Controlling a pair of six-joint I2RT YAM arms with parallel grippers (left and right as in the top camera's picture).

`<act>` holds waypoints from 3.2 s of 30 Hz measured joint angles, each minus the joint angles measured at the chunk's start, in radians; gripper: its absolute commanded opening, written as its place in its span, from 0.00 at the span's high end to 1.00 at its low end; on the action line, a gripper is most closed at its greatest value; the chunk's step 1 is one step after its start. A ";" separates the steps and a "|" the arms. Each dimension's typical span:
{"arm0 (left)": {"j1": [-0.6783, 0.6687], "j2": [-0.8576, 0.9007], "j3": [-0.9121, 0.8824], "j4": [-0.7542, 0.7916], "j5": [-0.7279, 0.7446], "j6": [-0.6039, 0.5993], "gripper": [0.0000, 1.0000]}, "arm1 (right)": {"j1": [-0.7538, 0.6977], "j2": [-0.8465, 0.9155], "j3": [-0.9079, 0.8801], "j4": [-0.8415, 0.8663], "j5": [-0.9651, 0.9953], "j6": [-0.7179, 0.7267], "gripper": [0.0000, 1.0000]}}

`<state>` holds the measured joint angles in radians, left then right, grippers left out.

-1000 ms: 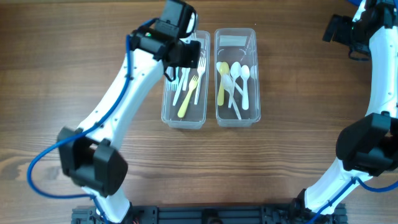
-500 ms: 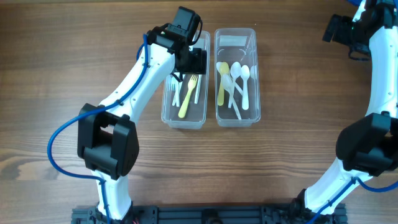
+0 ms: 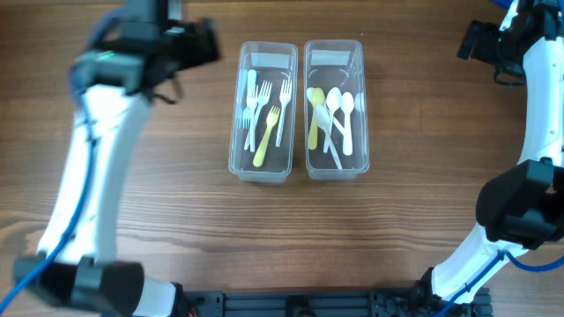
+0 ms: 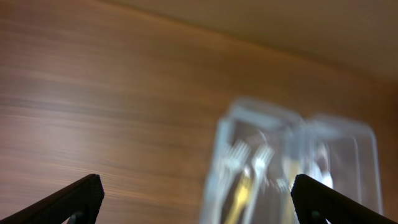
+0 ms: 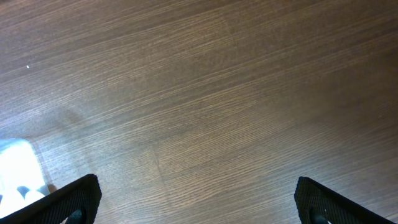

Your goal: Pack container

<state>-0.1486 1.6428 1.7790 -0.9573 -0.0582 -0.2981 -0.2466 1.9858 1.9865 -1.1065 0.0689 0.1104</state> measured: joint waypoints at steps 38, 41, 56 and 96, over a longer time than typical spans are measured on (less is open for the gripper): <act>0.158 -0.036 0.001 -0.034 -0.035 0.000 0.00 | 0.019 -0.045 -0.002 0.000 0.000 0.000 0.00; 0.158 -0.036 0.001 -0.034 -0.035 0.000 0.00 | 0.055 -0.154 -0.002 0.000 0.000 0.000 0.00; 0.158 -0.036 0.001 -0.035 -0.035 0.000 0.00 | 0.283 -0.901 -0.016 0.016 -0.018 0.005 0.00; 0.158 -0.036 0.001 -0.035 -0.035 0.000 0.00 | 0.283 -1.830 -1.720 1.115 -0.107 0.159 0.00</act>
<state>0.0090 1.6070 1.7802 -0.9920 -0.0929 -0.2981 0.0368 0.1558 0.2665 0.0090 -0.0383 0.2699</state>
